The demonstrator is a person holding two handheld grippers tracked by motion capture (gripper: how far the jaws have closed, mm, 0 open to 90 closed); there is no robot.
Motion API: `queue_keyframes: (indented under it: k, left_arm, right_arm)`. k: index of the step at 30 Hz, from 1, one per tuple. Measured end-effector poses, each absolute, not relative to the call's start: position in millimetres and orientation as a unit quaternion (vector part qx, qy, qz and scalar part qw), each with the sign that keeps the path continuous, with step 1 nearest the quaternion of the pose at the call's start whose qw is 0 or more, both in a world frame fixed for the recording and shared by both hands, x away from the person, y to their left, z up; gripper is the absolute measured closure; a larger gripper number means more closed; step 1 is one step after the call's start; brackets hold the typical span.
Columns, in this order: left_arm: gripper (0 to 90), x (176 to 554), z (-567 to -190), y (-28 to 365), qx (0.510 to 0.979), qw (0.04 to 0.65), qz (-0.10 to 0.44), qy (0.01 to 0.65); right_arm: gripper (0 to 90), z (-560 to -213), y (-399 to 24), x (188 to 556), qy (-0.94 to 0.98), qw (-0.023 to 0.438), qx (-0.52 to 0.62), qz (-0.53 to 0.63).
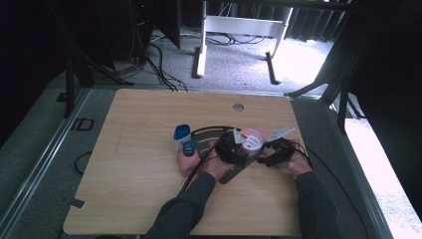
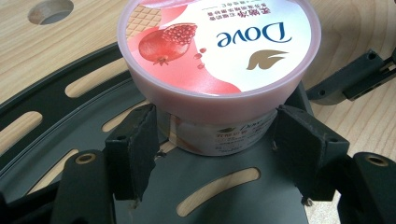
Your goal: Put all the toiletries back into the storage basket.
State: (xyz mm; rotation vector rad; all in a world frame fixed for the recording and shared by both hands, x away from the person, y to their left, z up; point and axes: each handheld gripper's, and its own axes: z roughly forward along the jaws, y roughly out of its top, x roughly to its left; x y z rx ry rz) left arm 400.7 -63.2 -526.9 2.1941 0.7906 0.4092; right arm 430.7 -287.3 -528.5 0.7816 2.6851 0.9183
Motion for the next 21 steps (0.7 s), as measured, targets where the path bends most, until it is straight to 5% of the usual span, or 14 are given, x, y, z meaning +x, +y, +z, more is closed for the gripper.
queue_keyframes:
  k: [21]
  left_arm:
    - [42.6,369,-502,-57,0.859,0.399,0.151,0.285]
  right_arm:
    - [31.2,-544,-295,379,0.881,0.113,0.288,0.357]
